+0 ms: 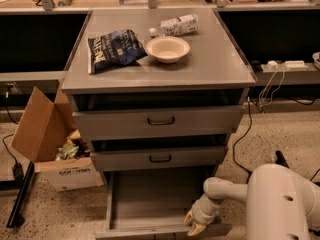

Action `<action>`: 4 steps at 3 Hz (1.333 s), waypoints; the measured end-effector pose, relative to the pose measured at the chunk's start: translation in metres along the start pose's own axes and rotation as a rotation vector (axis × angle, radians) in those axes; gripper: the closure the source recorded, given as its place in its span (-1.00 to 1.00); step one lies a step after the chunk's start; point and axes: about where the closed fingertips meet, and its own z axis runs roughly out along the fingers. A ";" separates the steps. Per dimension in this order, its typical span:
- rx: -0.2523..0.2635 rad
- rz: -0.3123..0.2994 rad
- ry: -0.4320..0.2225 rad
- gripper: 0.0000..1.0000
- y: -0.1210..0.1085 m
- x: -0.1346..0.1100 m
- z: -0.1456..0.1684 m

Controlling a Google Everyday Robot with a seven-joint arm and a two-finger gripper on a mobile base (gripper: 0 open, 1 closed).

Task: Open bottom drawer

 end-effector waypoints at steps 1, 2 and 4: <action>0.000 0.000 0.000 0.10 0.000 0.000 0.000; 0.000 0.000 0.000 -0.33 0.000 0.000 0.000; 0.023 -0.039 -0.010 -1.00 0.001 -0.005 -0.015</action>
Offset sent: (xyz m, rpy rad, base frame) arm 0.0000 0.0000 0.0000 0.0000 0.0000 0.0000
